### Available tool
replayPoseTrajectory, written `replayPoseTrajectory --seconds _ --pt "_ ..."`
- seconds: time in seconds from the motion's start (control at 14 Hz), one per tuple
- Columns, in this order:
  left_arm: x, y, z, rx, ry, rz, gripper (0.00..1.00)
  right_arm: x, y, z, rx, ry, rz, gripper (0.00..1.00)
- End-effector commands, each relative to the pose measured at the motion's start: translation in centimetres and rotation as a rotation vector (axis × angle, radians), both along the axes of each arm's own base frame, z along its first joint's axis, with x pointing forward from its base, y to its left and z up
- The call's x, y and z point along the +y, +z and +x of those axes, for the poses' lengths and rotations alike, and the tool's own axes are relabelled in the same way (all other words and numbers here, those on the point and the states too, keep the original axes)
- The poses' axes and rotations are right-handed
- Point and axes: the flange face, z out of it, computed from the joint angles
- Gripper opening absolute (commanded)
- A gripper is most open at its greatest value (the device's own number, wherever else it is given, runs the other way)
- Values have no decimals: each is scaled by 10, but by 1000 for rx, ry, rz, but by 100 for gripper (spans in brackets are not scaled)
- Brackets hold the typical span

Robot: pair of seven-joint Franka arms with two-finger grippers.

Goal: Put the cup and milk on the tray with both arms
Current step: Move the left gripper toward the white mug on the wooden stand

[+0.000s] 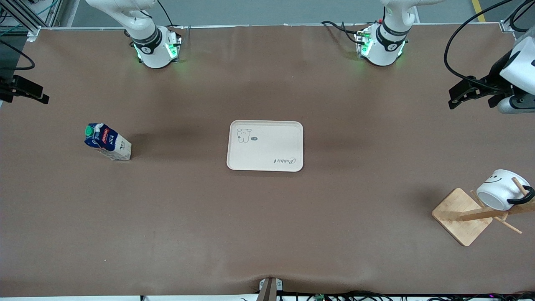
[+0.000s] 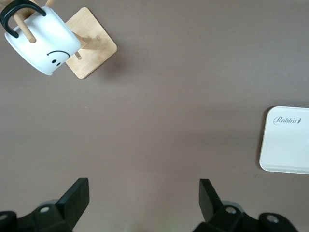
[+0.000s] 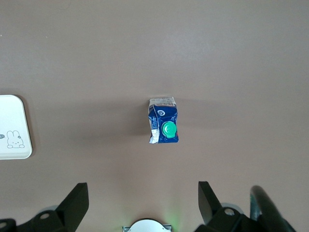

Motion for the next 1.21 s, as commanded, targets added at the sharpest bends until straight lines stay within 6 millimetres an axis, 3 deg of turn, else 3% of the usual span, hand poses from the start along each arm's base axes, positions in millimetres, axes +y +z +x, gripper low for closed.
replayPoseTrajectory --seconds 0.0,0.71,1.0,1.14 --pt "2 3 2 10 -8 -19 100 -6 4 -8 -4 -22 -15 100" --pt "6 5 6 1 19 -7 100 -7 4 -8 -1 -24 -12 100" --pt "52 7 10 -29 85 -17 100 -3 6 -7 -6 -17 -8 100" --pt "81 -4 12 -48 134 -21 100 -4 7 -7 -13 -19 -7 100"
